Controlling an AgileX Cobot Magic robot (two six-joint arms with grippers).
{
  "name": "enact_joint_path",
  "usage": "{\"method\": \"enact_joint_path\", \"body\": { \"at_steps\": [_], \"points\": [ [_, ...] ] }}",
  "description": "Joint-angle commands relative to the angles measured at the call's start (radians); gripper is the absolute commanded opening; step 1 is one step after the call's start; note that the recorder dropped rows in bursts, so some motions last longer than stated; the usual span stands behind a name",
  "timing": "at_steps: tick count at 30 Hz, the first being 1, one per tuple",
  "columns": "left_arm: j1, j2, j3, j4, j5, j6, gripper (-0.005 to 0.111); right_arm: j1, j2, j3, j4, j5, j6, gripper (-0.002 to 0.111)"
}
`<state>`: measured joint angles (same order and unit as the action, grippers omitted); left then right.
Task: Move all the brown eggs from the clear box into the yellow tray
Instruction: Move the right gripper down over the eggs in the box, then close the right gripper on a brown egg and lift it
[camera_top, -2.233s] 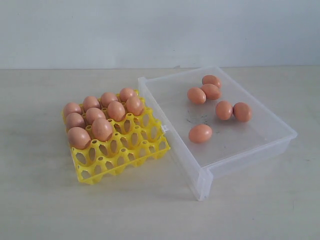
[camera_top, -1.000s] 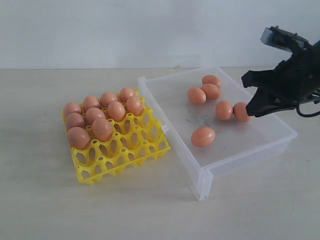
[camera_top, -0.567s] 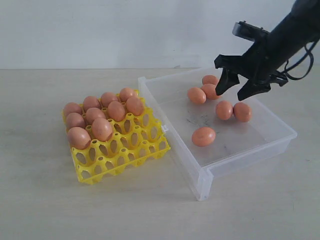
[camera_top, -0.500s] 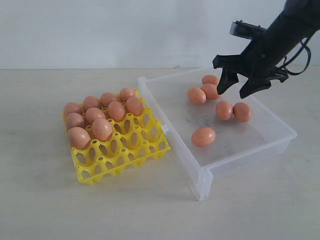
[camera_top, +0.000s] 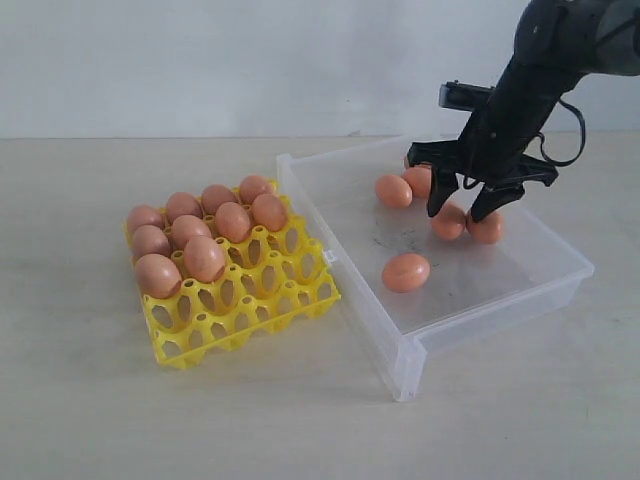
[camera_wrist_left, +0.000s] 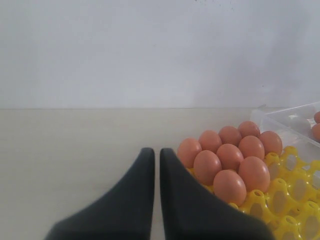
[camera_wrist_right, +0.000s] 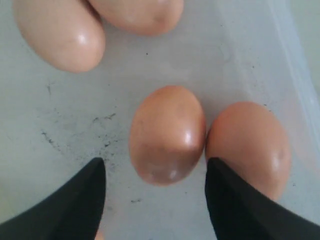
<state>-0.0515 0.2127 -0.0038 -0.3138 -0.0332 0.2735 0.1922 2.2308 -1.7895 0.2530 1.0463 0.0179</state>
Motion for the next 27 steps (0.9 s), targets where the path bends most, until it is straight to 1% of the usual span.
{"method": "enact_joint_path", "body": {
  "at_steps": [1,7,11,18,27],
  "points": [
    [-0.007,0.003,0.004,-0.005,-0.012,0.005,0.004,0.018,0.011,-0.019,-0.01,-0.047,0.001,0.054],
    [-0.007,0.003,0.004,-0.005,-0.012,0.005,0.004,0.018,0.053,-0.063,-0.077,-0.032,0.047,0.054],
    [-0.007,0.003,0.004,-0.005,-0.012,0.005,0.004,0.018,0.083,-0.094,-0.082,-0.017,0.051,0.054],
    [-0.007,0.003,0.004,-0.005,-0.012,0.005,0.004,0.018,0.099,-0.097,-0.131,0.019,0.048,0.054],
    [-0.007,0.003,0.004,-0.005,-0.012,0.005,0.004,0.019,0.099,-0.097,-0.154,0.025,-0.159,0.051]
  ]
}}
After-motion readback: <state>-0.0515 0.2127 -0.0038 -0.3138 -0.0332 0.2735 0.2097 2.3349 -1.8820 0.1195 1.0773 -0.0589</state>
